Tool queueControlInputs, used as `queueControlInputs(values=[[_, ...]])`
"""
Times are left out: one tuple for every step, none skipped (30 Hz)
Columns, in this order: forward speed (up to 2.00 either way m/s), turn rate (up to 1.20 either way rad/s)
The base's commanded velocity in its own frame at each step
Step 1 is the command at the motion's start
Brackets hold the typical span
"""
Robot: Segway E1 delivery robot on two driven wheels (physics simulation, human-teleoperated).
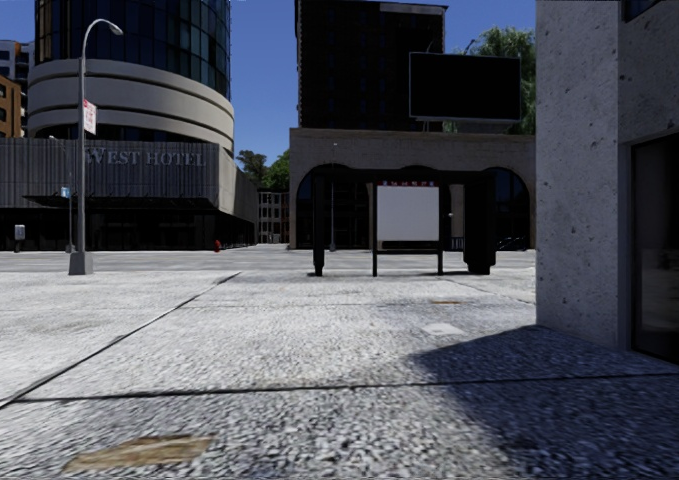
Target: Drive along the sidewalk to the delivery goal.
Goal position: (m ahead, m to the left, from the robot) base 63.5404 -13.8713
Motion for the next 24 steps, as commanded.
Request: queueControlInputs(values=[[2.0, 0.0], [2.0, 0.0], [2.0, 0.0], [2.0, 0.0], [2.0, 0.0], [2.0, 0.0], [2.0, 0.0], [2.0, 0.0], [2.0, 0.0], [2.0, 0.0], [2.0, 0.0], [2.0, 0.0], [2.0, 0.0], [2.0, 0.0], [2.0, 0.0], [2.0, 0.0], [2.0, -0.01], [2.0, -0.01], [2.0, -0.14], [2.0, -0.18], [2.0, -0.21], [2.0, -0.36], [2.0, -0.36], [2.0, -0.45]])
